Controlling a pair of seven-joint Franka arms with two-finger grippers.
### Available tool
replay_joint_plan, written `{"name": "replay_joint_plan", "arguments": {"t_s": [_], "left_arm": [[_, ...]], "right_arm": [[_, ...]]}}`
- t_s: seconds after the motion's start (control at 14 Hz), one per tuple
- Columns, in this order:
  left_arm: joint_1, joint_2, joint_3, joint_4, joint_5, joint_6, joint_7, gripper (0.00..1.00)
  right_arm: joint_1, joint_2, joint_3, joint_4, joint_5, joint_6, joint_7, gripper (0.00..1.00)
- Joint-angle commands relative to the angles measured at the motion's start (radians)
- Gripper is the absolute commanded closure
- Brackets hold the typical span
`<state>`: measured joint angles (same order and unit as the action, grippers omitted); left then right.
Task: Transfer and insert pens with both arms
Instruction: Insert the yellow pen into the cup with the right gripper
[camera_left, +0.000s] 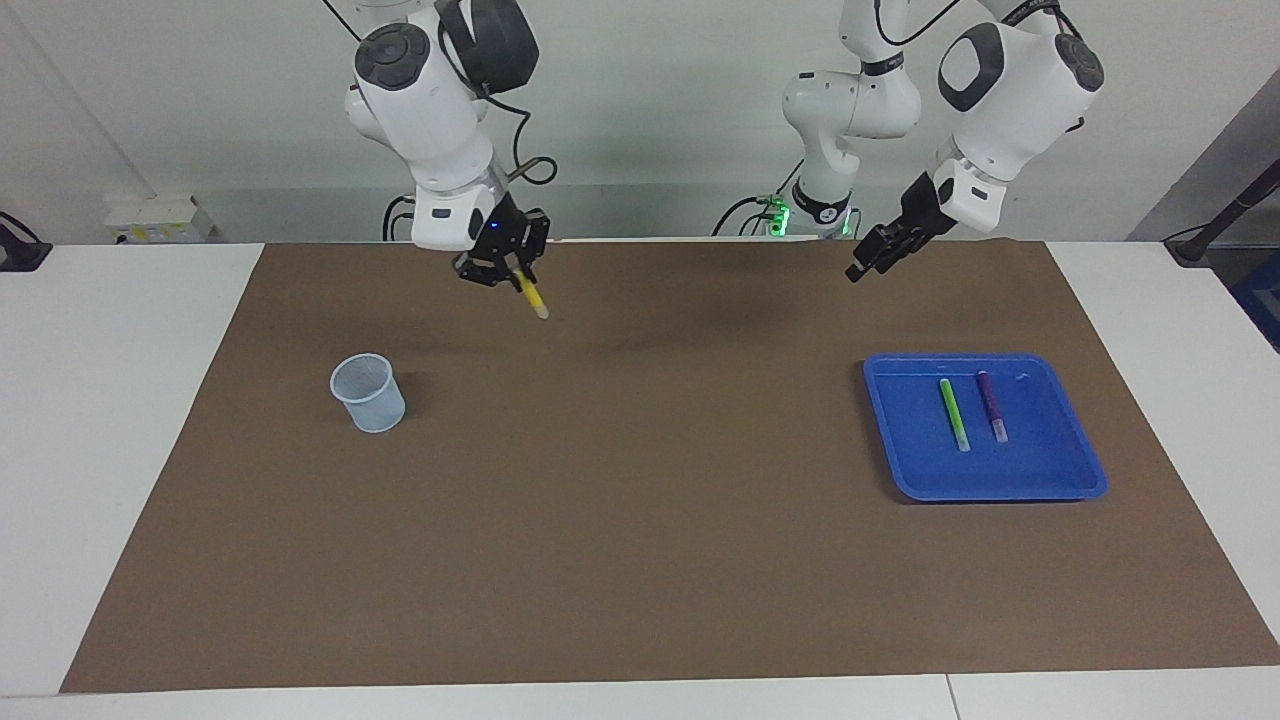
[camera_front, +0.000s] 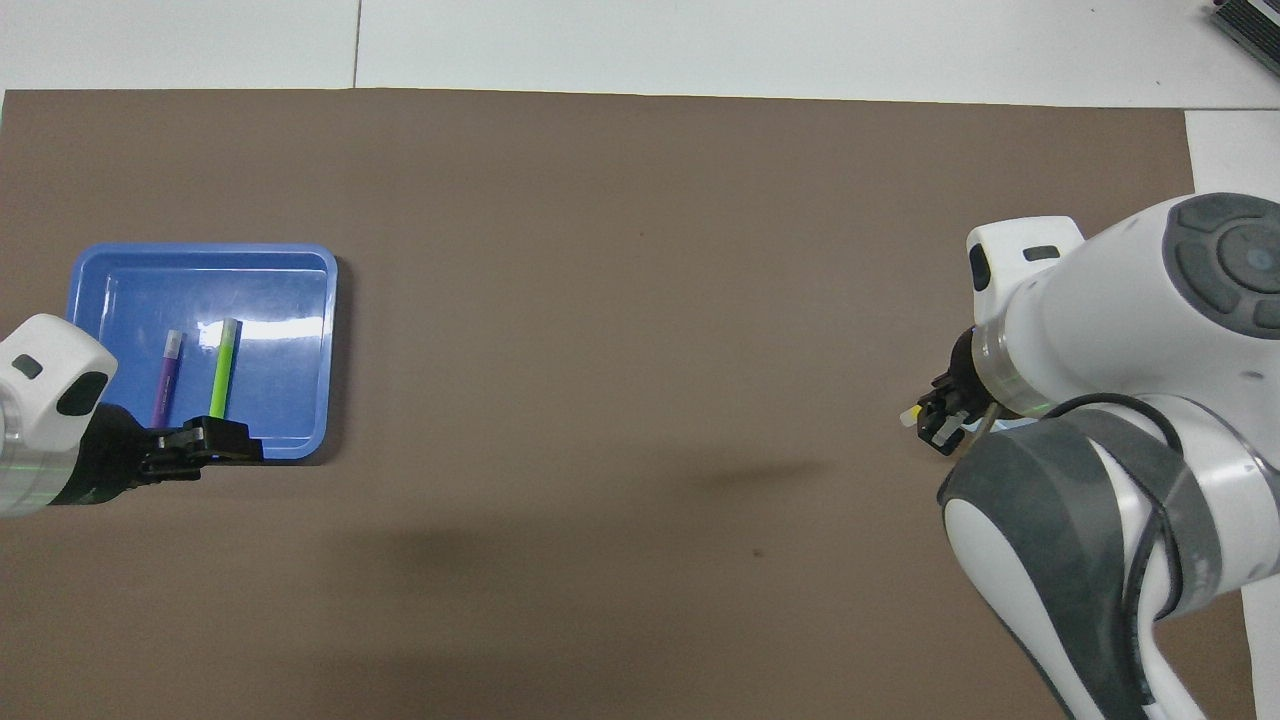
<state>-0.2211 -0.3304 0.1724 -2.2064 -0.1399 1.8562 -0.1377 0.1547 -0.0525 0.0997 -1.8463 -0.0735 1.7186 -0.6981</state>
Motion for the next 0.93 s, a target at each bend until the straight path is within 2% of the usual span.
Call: {"name": "replay_joint_plan", "arguments": {"t_s": [0.0, 0.14, 0.43, 0.86], "left_arm": [[0.057, -0.013, -0.007, -0.027, 0.048, 0.021, 0.168, 0.34], [0.091, 0.002, -0.007, -0.033, 0.083, 0.052, 0.248, 0.35], [0.118, 0.085, -0.007, -0.033, 0.106, 0.142, 0.274, 0.36], [0.193, 0.209, -0.007, -0.030, 0.106, 0.294, 0.345, 0.36]], "right_arm": [[-0.038, -0.015, 0.008, -0.004, -0.087, -0.024, -0.176, 1.00], [-0.093, -0.016, 0.011, -0.020, -0.097, 0.013, -0.208, 1.00], [-0.202, -0.026, 0.011, -0.118, -0.097, 0.199, -0.391, 1.00], [-0.239, -0.026, 0.011, -0.197, -0.078, 0.272, -0.382, 1.00]]}}
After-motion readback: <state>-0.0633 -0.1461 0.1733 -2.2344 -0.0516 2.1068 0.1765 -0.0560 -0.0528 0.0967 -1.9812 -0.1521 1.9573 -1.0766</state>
